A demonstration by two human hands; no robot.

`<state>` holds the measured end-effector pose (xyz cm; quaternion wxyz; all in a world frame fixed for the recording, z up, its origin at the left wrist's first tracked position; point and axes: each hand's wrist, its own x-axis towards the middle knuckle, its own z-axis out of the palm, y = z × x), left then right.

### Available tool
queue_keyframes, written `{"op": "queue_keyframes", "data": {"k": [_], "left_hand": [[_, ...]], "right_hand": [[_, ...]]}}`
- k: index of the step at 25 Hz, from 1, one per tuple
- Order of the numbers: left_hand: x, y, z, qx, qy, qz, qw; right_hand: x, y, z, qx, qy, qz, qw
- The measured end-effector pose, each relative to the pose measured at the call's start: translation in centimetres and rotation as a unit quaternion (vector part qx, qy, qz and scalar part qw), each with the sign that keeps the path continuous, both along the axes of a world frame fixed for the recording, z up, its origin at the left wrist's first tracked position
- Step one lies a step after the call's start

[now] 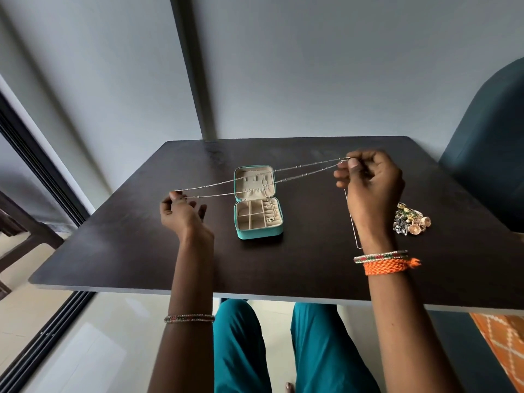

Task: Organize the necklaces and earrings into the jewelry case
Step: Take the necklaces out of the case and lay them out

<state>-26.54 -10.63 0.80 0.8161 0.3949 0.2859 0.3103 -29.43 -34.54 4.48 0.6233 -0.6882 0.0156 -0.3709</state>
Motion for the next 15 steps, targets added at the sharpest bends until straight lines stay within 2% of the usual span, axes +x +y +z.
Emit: {"op": "queue_keyframes", "data": {"k": [2,4,6,8,10,12,15], "left_hand": [[0.6,0.2,-1.2,-0.005,0.047,-0.031,0.998],[1.3,0.6,-2.0,-0.064,0.044,-0.106,0.991],[1.9,0.8,-2.2,-0.126,0.023,-0.166,0.978],[2.7,0.6,-2.3,-0.194,-0.005,-0.202,0.96],[3.7,0.4,-2.1,-0.234,-0.025,-0.231,0.944],[4.9,0.1,-1.7,-0.247,-0.033,-0.271,0.93],[7.0,-1.0,-0.5,-0.232,-0.039,-0.319,0.918]], "right_hand": [[0.1,0.3,0.1,0.064,0.013,0.039,0.997],[-0.3,0.4,0.8,0.163,0.027,0.113,0.98],[-1.1,0.1,1.7,0.18,0.034,0.194,0.964],[-2.0,-0.6,2.8,0.079,0.026,0.282,0.956],[-3.0,-0.9,4.0,-0.072,0.021,0.342,0.937],[-4.0,-1.1,4.9,-0.199,0.031,0.339,0.919],[-5.5,-1.5,6.1,-0.354,0.052,0.256,0.898]]}}
